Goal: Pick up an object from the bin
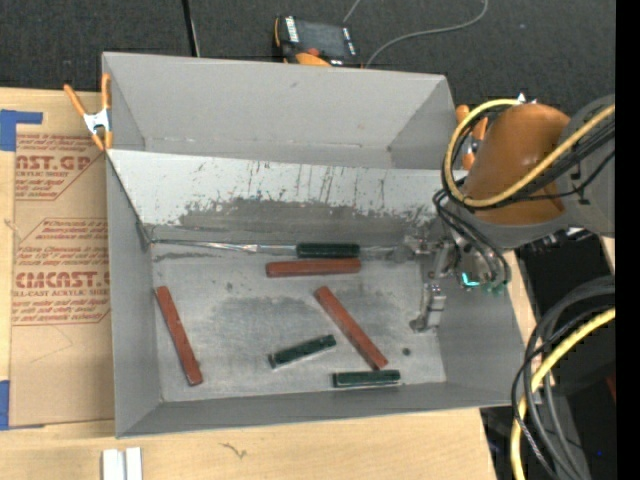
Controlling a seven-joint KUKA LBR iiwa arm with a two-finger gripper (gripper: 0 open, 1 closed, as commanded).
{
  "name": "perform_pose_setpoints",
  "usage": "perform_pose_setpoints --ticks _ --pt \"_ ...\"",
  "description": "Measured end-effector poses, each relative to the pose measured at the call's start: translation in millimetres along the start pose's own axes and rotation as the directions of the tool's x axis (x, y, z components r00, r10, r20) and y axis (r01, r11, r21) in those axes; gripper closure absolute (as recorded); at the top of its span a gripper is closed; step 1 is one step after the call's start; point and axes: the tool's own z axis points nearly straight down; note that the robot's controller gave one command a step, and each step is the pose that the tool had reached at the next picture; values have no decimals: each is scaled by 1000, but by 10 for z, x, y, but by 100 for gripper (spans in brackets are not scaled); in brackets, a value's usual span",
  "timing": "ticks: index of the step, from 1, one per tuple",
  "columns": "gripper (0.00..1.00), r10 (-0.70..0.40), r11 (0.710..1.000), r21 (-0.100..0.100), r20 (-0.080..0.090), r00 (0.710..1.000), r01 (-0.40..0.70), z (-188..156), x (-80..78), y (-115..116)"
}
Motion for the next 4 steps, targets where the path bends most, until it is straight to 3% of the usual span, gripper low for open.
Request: perform_pose_setpoints --ticks 1,2,3,4 --pt "0 243 970 -3 6 970 -243 -215 186 391" --pt "0 298 955 0 -2 955 -298 810 545 690" --pt "100 298 955 -1 6 955 -298 767 519 679" --pt "100 204 979 -4 16 979 -204 -833 386 888"
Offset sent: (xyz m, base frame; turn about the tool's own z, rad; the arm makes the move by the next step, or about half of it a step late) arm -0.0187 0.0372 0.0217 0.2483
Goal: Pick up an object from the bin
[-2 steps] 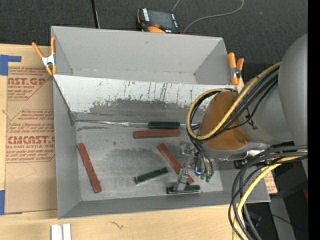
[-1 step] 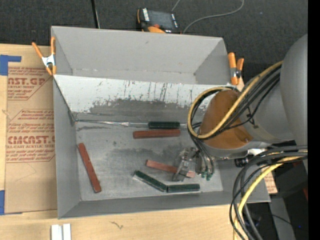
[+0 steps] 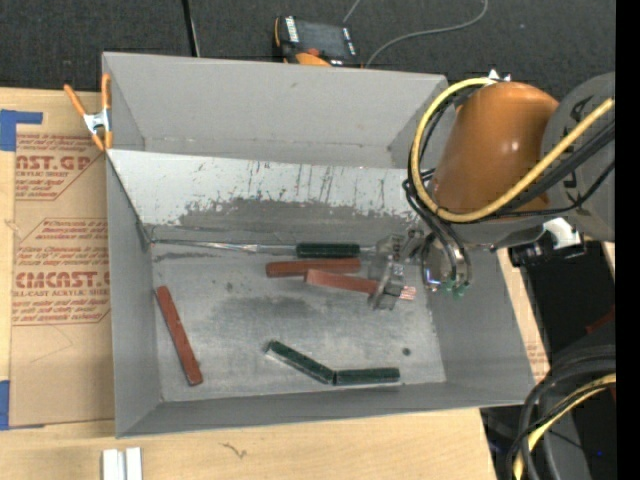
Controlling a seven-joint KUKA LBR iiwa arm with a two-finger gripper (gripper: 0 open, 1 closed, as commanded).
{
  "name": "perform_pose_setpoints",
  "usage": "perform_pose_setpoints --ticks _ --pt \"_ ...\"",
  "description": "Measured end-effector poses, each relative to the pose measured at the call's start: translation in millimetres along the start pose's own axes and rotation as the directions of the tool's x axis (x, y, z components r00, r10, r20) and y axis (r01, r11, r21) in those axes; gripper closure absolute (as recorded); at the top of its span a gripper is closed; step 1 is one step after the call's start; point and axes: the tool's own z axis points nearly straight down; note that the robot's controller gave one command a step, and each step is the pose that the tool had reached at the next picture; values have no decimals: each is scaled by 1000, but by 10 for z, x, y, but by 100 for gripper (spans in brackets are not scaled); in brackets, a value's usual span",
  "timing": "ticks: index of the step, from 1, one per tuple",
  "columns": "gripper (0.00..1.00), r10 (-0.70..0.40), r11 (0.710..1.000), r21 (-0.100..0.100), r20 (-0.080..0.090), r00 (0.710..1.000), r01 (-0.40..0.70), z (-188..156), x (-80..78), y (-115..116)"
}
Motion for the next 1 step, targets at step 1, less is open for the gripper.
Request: perform_pose_setpoints --ticks 1 --pt "100 -235 972 2 -9 972 235 285 -354 -497"
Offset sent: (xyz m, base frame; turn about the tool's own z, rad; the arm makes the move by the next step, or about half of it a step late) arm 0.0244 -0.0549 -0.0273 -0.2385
